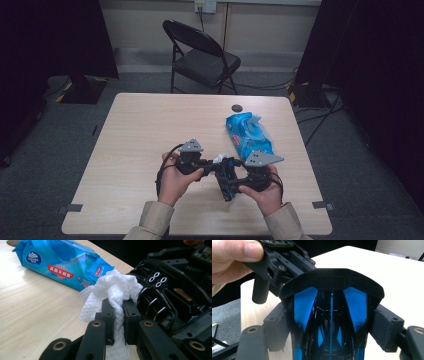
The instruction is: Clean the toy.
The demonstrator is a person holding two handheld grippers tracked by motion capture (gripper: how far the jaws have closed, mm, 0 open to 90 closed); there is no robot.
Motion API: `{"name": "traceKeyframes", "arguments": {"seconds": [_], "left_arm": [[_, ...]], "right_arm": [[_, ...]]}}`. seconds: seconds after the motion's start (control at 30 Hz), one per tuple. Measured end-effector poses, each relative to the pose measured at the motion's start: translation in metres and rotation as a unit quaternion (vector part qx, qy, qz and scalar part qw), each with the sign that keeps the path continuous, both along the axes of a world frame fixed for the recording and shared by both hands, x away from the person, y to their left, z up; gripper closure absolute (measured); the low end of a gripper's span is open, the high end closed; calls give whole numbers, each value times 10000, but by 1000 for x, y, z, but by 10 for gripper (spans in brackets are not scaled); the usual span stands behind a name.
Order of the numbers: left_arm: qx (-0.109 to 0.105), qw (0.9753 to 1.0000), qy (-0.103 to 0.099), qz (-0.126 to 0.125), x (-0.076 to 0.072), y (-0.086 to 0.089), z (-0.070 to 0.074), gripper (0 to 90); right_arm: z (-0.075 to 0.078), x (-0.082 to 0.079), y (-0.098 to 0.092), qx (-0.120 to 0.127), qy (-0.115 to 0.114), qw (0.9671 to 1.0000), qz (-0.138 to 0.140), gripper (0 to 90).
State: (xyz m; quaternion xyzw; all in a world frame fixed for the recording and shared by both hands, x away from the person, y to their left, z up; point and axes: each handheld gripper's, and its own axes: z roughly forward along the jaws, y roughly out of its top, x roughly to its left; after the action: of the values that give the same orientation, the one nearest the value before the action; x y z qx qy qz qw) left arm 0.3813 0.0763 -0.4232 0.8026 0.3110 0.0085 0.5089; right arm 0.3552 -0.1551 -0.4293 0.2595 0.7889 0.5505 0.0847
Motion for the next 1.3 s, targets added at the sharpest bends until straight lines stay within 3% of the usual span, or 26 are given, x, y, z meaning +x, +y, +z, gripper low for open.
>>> {"name": "traceKeyframes", "arguments": {"seconds": [0.53,1.1,1.3], "left_arm": [[37,9999,127,-68,-2,-10,-15,814],[13,9991,376,-201,-11,-19,-44,815],[95,9985,474,-270,-15,-23,-53,816]], "right_arm": [[5,-1,-2,123,-43,9999,-32,258],[7,0,-3,178,-34,9998,-22,258],[7,0,-3,163,-16,9999,-13,258]]}}
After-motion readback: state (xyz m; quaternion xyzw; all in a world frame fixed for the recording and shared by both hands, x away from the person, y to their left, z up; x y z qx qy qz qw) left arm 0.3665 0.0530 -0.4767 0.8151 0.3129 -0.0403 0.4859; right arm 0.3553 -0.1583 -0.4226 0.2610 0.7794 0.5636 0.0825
